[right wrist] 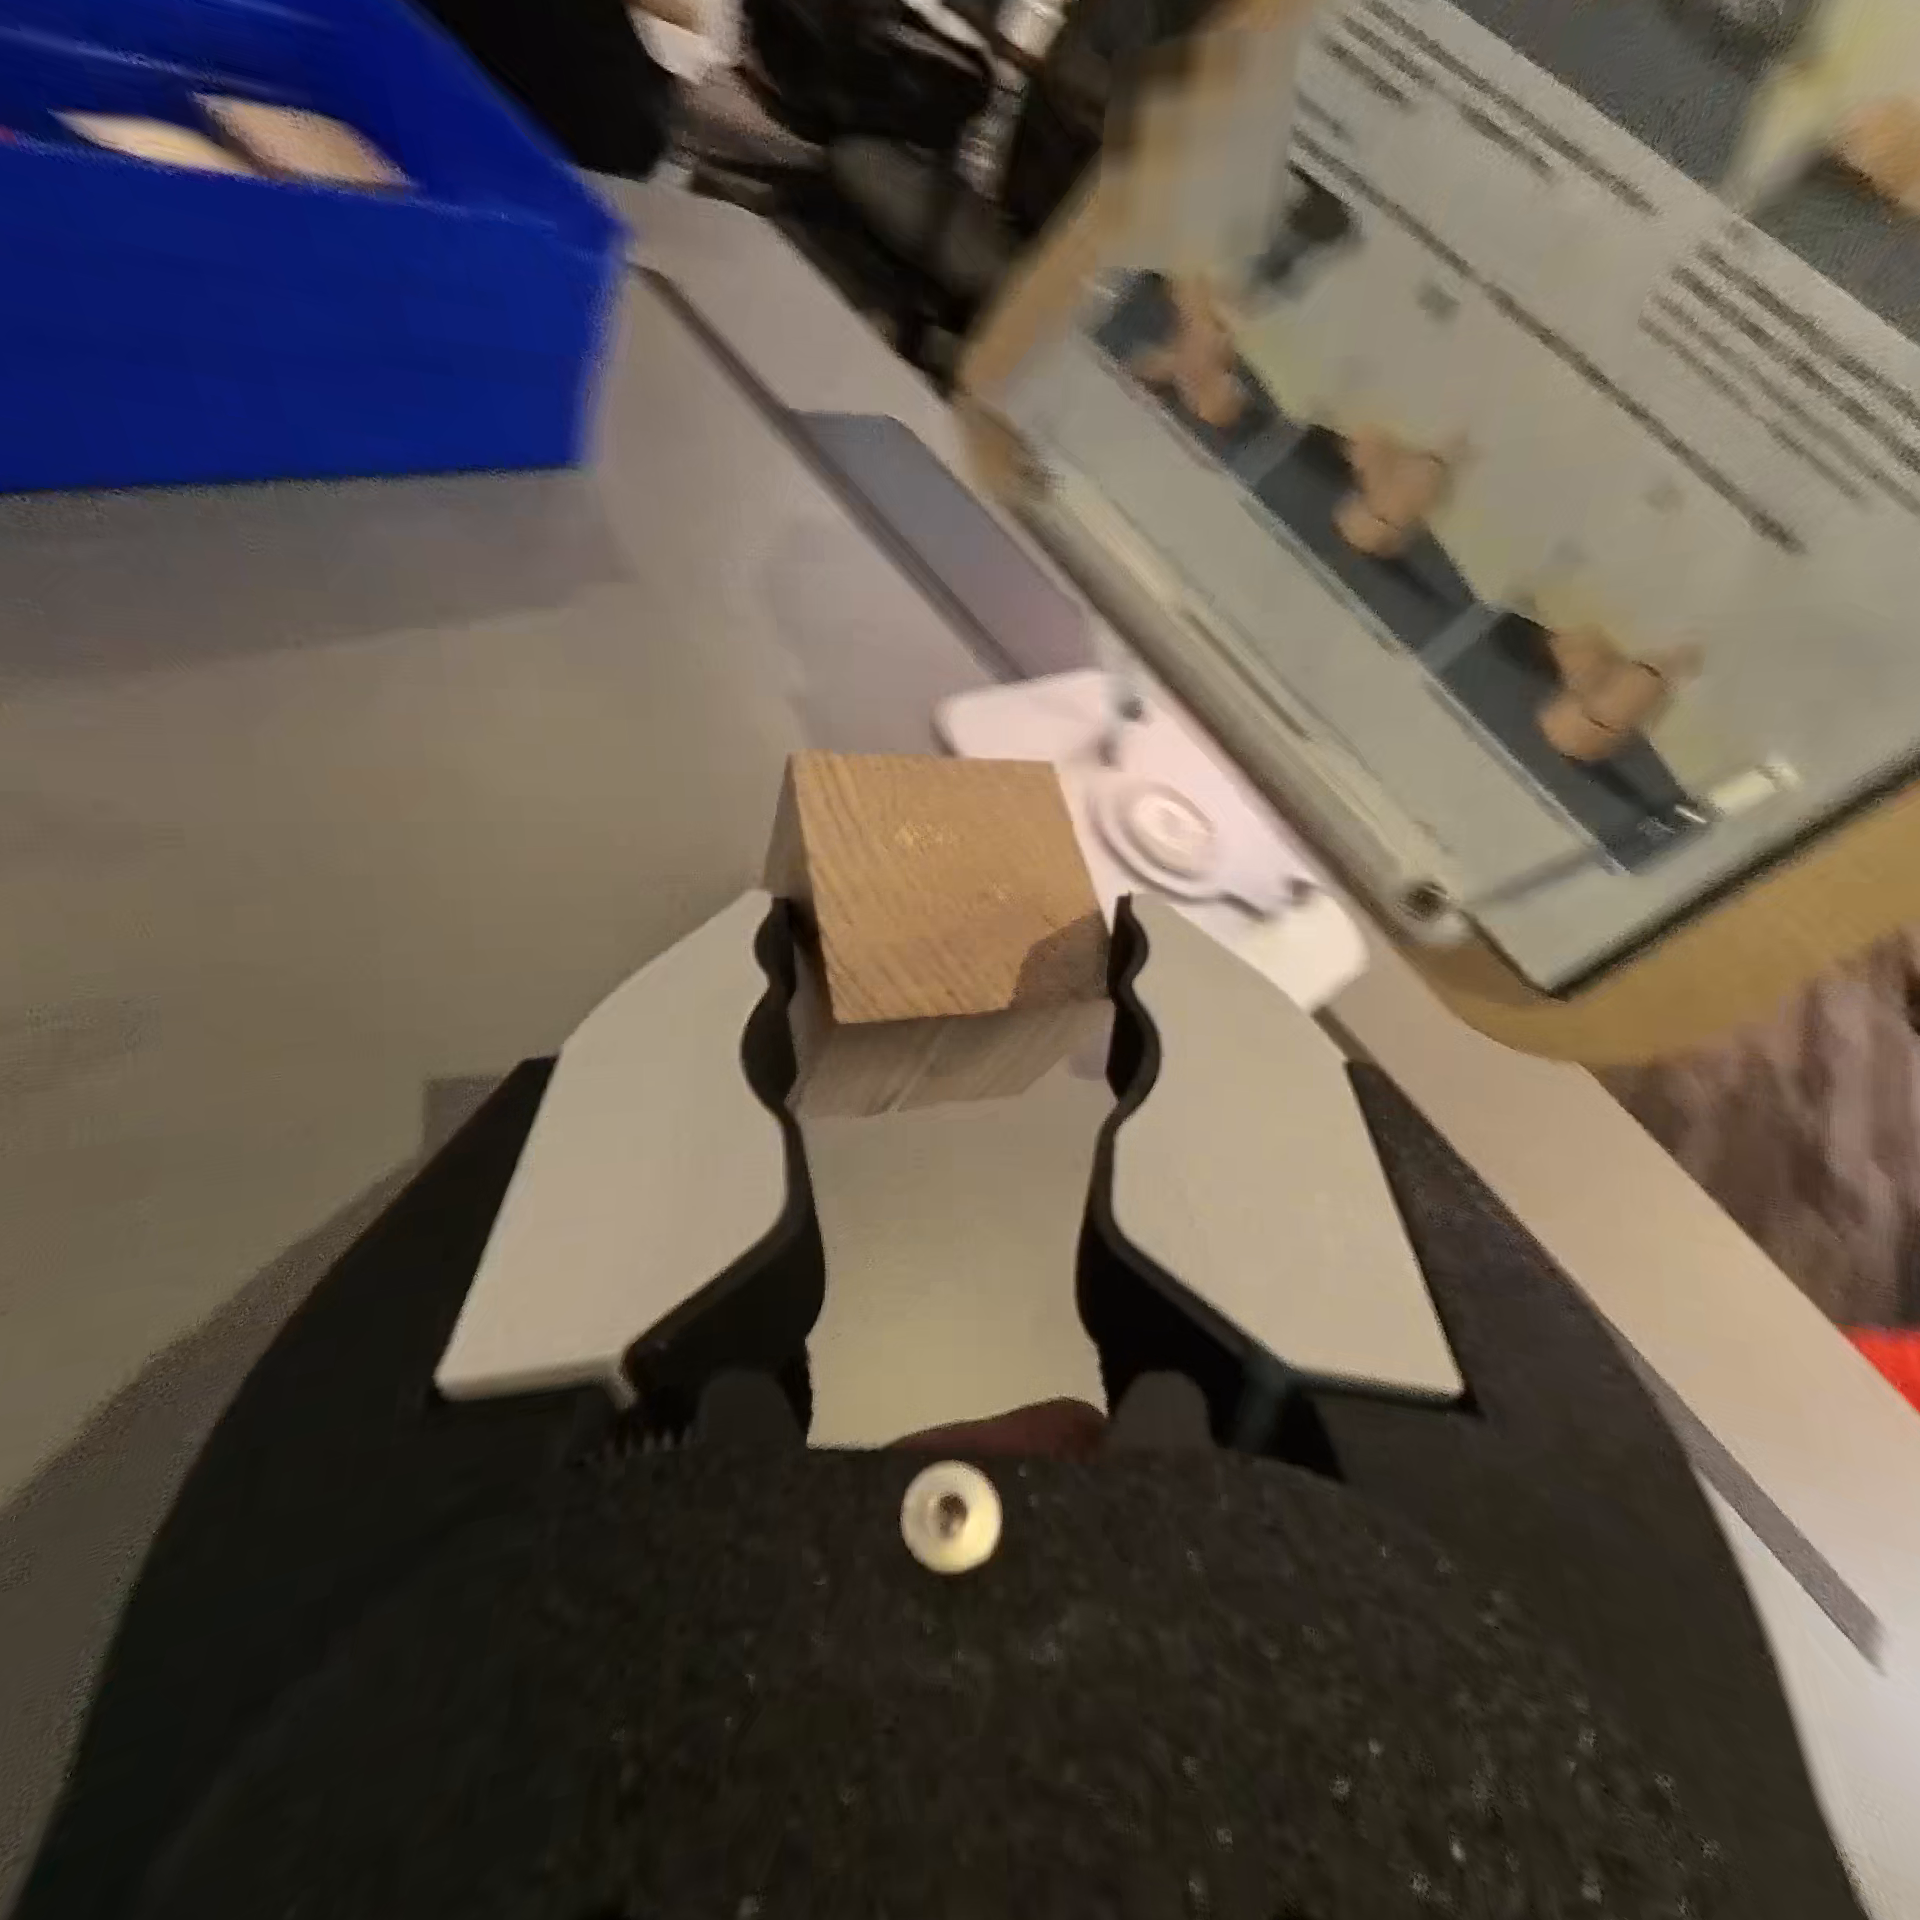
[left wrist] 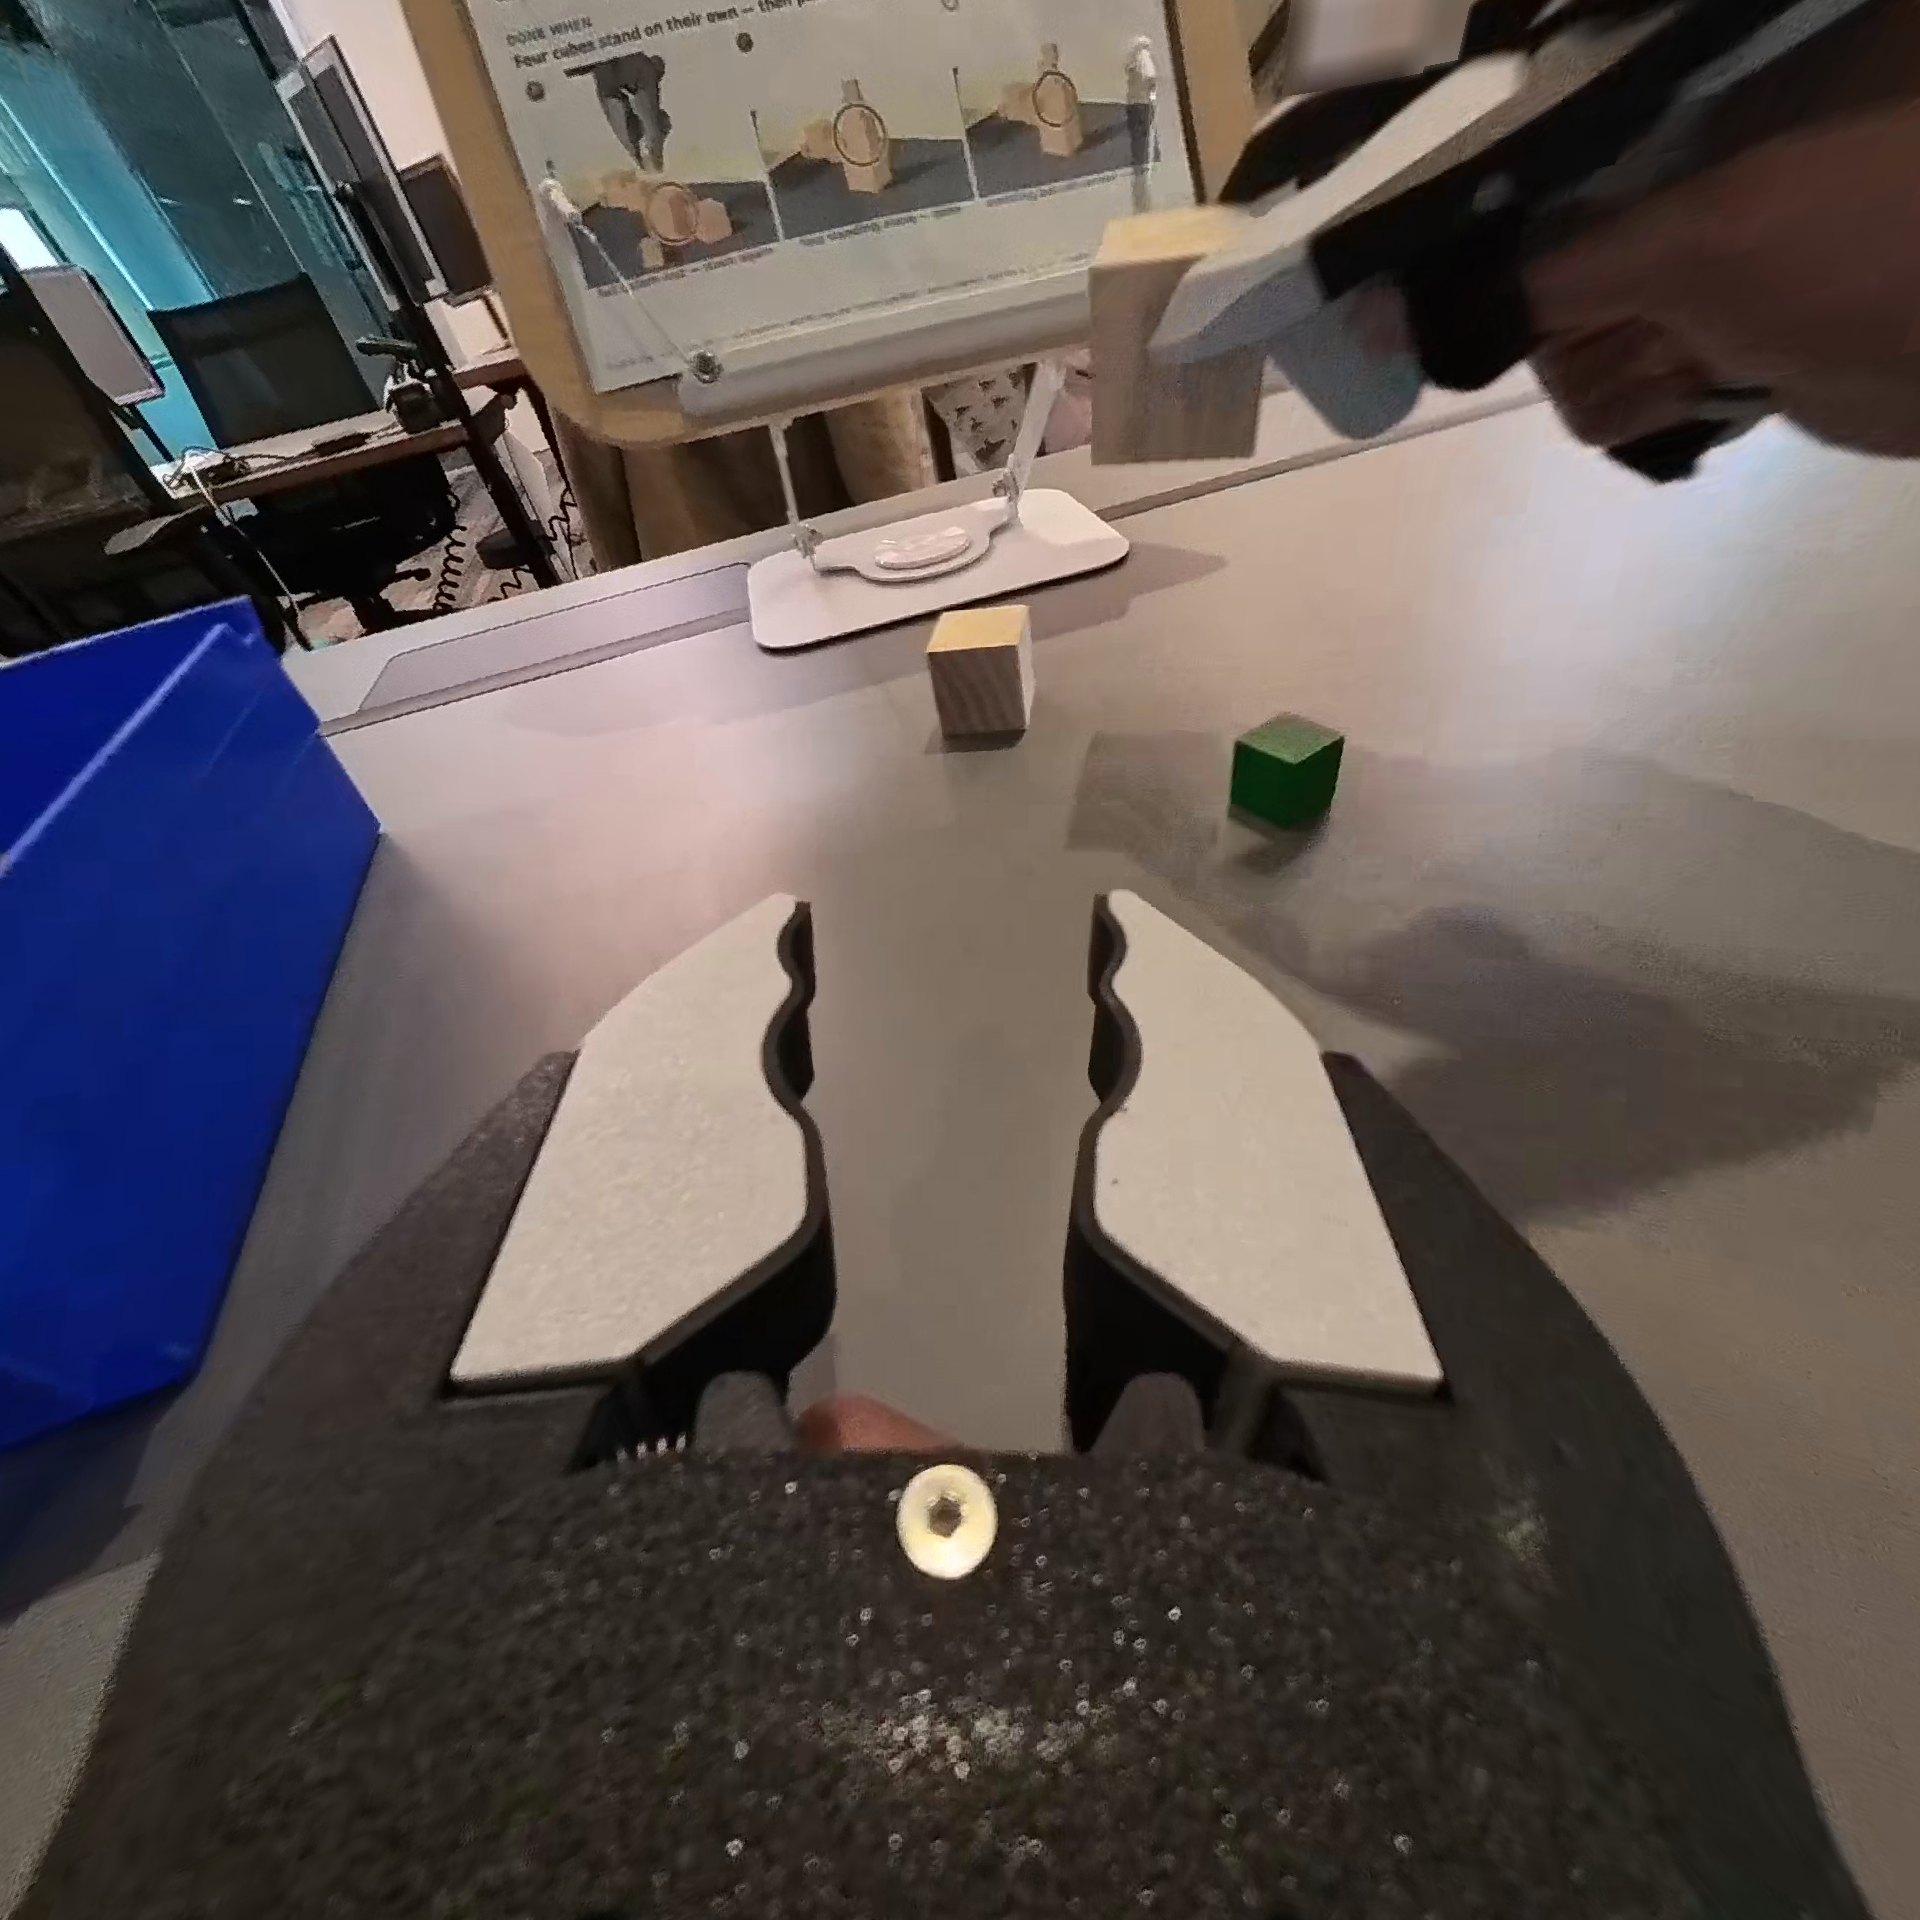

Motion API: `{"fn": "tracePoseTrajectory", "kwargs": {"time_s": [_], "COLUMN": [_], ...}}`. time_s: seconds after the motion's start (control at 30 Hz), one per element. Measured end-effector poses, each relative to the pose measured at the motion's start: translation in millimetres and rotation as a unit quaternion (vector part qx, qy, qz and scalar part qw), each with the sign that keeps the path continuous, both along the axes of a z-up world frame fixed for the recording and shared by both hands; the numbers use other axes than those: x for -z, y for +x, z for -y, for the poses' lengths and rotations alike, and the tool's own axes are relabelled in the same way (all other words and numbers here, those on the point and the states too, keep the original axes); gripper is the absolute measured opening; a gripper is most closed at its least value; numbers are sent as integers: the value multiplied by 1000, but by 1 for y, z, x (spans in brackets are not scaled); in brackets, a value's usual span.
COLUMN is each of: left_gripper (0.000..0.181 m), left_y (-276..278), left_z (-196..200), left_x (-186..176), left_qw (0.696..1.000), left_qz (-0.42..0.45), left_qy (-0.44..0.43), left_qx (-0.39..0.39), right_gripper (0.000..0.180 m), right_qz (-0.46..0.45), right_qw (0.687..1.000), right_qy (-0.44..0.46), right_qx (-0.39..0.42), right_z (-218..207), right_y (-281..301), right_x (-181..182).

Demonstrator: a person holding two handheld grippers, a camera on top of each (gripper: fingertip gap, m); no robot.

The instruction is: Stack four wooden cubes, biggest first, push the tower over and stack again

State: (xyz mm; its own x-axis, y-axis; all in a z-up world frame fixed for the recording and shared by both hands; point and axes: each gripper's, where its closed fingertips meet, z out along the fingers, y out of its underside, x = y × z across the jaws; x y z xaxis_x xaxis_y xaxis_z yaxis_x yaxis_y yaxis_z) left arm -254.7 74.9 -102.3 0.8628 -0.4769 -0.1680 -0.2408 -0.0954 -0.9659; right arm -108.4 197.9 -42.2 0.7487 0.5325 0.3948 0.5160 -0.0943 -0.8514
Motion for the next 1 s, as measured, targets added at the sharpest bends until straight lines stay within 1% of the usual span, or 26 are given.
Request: {"fn": "tracePoseTrajectory", "kwargs": {"time_s": [0.07,0.13,0.2,0.3,0.4,0.5,0.6,0.67,0.7,0.77,0.8,0.83,0.87,0.9,0.93,1.0], "left_gripper": [50,50,50,50,50,50,50,51,51,52,52,52,52,53,53,53], "left_y": [-7,-14,-19,-23,-23,-21,-20,-19,-19,-18,-18,-18,-17,-16,-15,-14], "left_z": [-3,-4,-4,-4,-4,-4,-5,-5,-5,-5,-4,-4,-4,-4,-4,-2], "left_x": [1,2,3,3,4,5,7,8,8,8,9,9,9,10,10,9], "left_qw": [1000,1000,999,999,999,999,999,999,999,999,999,999,999,999,999,999], "left_qz": [3,13,20,16,9,2,-5,-8,-8,-7,-7,-8,-10,-12,-14,-18], "left_qy": [-7,-19,-27,-26,-26,-27,-29,-31,-32,-33,-34,-35,-35,-35,-34,-28], "left_qx": [-10,-14,-16,-21,-22,-20,-19,-17,-16,-13,-12,-11,-9,-8,-6,-1], "right_gripper": [58,58,58,58,58,58,58,61,60,68,69,69,64,62,62,62], "right_qz": [20,49,63,56,58,61,49,38,34,15,0,-14,-30,-49,-70,-75], "right_qw": [998,992,985,972,967,964,965,965,966,974,979,985,991,994,993,988], "right_qy": [-20,-27,-45,-73,-86,-87,-94,-80,-72,-58,-57,-56,-53,-60,-77,-134], "right_qx": [-51,-109,-157,-219,-232,-242,-241,-246,-245,-217,-197,-163,-117,-77,-56,-22], "right_z": [30,54,71,85,80,79,79,84,86,83,80,74,63,53,43,16], "right_y": [-30,-55,-71,-85,-81,-78,-76,-77,-76,-70,-65,-56,-44,-34,-28,-22], "right_x": [10,31,53,79,97,105,105,96,89,67,55,43,32,24,19,22]}}
